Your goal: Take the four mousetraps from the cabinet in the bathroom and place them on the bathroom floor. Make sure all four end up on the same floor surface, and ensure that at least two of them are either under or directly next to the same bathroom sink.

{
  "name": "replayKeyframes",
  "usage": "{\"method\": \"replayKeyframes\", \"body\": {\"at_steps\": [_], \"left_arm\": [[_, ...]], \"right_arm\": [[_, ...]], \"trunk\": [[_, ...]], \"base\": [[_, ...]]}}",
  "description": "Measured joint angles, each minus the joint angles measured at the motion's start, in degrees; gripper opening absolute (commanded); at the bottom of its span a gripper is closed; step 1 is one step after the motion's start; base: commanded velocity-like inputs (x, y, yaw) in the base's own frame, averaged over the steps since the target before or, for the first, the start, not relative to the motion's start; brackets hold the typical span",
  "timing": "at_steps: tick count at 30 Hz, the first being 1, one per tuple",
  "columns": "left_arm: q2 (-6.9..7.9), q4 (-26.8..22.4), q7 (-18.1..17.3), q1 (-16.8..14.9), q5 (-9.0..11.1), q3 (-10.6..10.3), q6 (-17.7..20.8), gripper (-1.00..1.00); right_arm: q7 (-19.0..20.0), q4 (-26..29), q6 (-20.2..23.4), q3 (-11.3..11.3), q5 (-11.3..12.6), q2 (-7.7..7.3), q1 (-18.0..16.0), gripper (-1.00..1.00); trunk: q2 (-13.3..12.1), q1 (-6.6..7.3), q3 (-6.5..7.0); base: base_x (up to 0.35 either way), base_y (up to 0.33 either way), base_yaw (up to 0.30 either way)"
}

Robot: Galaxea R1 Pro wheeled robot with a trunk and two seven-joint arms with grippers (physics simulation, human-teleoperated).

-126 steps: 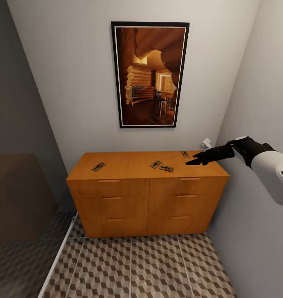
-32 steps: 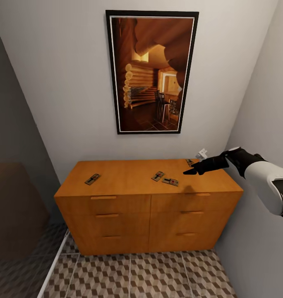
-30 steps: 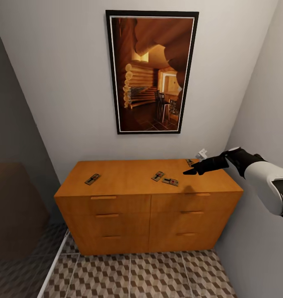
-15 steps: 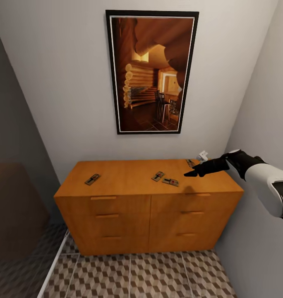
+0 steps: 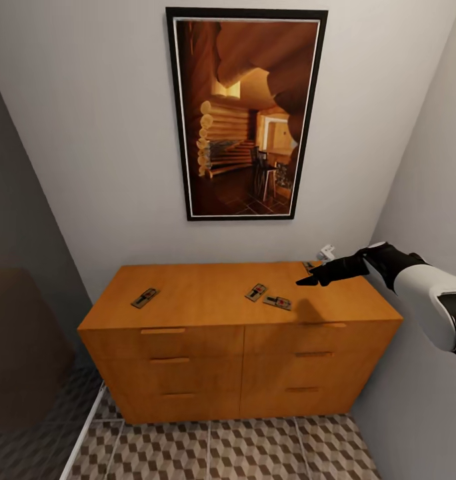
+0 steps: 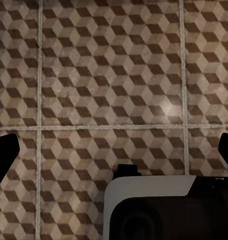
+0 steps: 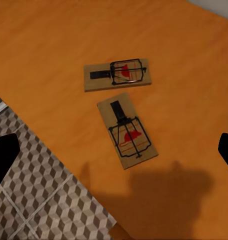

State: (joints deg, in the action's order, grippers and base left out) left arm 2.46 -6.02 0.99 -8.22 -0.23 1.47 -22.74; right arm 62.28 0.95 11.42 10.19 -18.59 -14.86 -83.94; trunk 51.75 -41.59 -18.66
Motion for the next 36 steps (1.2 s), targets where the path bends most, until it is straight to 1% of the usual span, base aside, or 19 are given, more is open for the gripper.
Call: {"method": "replayKeyframes", "body": {"at_steps": [10, 15, 19, 23, 28, 36], "left_arm": [[0.00, 0.0, 0.0, 0.0, 0.0, 0.0, 0.0, 1.00], [0.00, 0.0, 0.0, 0.0, 0.0, 0.0, 0.0, 1.00], [0.00, 0.0, 0.0, 0.0, 0.0, 0.0, 0.0, 1.00], [0.00, 0.0, 0.0, 0.0, 0.0, 0.0, 0.0, 1.00], [0.00, 0.0, 0.0, 0.0, 0.0, 0.0, 0.0, 1.00], [0.00, 0.1, -0.1, 0.0, 0.0, 0.0, 0.0, 1.00]], "right_arm": [[0.0, 0.0, 0.1, 0.0, 0.1, 0.31, 0.4, 1.00], [0.0, 0.0, 0.1, 0.0, 0.1, 1.01, 2.1, 1.00], [0.1, 0.0, 0.1, 0.0, 0.1, 1.79, 2.7, 1.00], [0.1, 0.0, 0.1, 0.0, 0.1, 2.15, 2.9, 1.00], [0.1, 0.1, 0.1, 0.0, 0.1, 2.32, 3.0, 1.00], [0.0, 0.1, 0.1, -0.1, 0.0, 2.05, 3.0, 1.00]], "trunk": [[0.0, 0.00, 0.00], [0.0, 0.00, 0.00], [0.0, 0.00, 0.00], [0.0, 0.00, 0.00], [0.0, 0.00, 0.00], [0.0, 0.00, 0.00]], "base": [[0.007, 0.000, 0.000], [0.000, 0.000, 0.000], [0.000, 0.000, 0.000], [0.000, 0.000, 0.000], [0.000, 0.000, 0.000], [0.000, 0.000, 0.000]]}}
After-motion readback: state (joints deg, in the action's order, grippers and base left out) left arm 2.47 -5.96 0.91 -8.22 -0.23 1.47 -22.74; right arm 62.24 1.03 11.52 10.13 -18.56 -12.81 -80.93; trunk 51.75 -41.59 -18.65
